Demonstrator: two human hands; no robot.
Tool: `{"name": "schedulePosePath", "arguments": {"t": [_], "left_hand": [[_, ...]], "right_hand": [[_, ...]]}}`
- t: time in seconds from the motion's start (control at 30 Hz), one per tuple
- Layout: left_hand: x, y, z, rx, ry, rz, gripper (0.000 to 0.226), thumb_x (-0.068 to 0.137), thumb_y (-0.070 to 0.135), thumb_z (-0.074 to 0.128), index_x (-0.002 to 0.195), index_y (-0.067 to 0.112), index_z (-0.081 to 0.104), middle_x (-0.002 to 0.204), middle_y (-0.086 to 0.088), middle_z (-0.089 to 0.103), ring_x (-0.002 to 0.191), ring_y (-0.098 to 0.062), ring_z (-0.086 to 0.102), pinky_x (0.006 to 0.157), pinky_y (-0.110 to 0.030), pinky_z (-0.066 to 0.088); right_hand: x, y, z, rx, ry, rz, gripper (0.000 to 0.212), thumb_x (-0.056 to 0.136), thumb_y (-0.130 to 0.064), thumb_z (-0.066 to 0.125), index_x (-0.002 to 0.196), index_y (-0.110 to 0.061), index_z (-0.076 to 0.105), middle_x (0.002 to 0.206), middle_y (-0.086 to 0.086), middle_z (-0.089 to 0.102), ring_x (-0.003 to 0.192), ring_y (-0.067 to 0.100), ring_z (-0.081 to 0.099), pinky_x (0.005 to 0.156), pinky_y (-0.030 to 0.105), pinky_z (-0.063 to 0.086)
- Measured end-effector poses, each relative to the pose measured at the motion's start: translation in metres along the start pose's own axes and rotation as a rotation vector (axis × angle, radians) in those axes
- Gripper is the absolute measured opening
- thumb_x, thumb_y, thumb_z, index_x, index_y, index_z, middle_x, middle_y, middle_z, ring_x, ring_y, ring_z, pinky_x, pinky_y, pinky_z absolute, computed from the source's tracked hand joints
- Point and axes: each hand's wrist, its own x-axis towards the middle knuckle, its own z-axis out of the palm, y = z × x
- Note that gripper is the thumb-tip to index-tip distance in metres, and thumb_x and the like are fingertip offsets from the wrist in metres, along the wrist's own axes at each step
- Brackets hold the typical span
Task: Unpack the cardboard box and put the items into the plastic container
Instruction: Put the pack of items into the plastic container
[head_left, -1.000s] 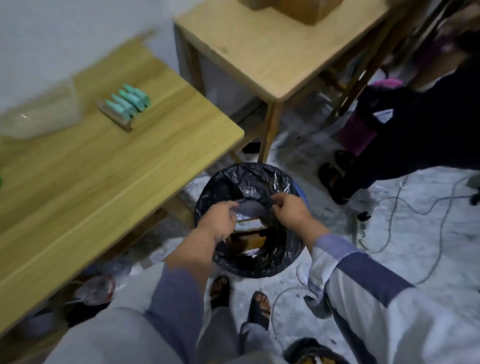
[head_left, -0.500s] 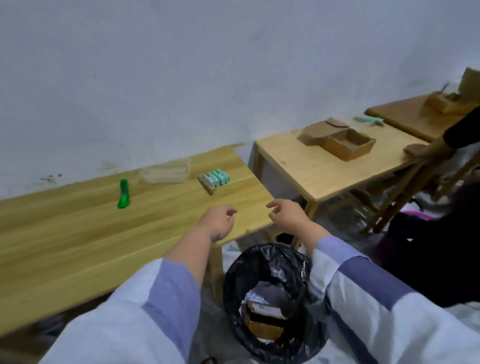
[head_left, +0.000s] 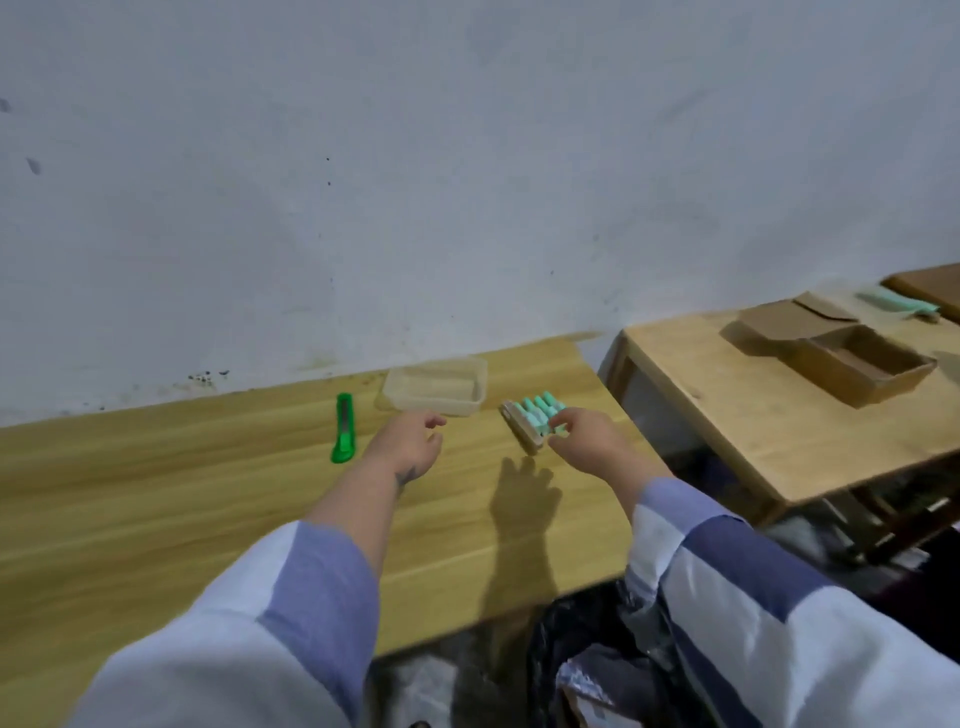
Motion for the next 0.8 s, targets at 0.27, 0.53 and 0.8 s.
{"name": "schedulePosePath", "arguments": {"t": [0.27, 0.53, 0.8], "left_hand": [[0.095, -0.048, -0.013, 0.054, 0.067, -0.023, 0.061, 0.089, 0.038, 0.062, 0.141, 0.018, 0.039, 0.154, -0.005, 0.026, 0.139, -0.027, 0.03, 0.115, -0.037, 0.027], [0.144, -0.071, -0.005, 0.019, 0.056, -0.146, 0.1, 0.081, 0.058, 0.062, 0.152, 0.014, 0.007, 0.161, -0.002, -0.002, 0.147, -0.025, 0.005, 0.119, -0.039, 0.013], [0.154, -0.076, -0.002, -0.086, 0.014, -0.175, 0.1, 0.083, 0.05, 0.064, 0.153, 0.018, 0.0, 0.161, 0.003, 0.004, 0.146, -0.024, 0.017, 0.112, -0.036, 0.029]], "right_hand": [[0.092, -0.008, 0.037, -0.059, -0.035, 0.251, 0.085, 0.074, -0.057, 0.066, 0.144, -0.031, 0.027, 0.143, 0.012, 0.029, 0.126, 0.039, 0.039, 0.107, 0.044, 0.035], [0.126, -0.007, 0.067, -0.125, -0.022, 0.244, 0.068, 0.08, -0.048, 0.064, 0.139, -0.039, 0.033, 0.148, 0.008, 0.021, 0.126, 0.037, 0.028, 0.104, 0.043, 0.036], [0.128, 0.003, 0.076, -0.102, 0.059, 0.223, 0.063, 0.076, -0.046, 0.068, 0.132, -0.045, 0.041, 0.146, 0.004, 0.026, 0.121, 0.033, 0.041, 0.104, 0.04, 0.038]]}}
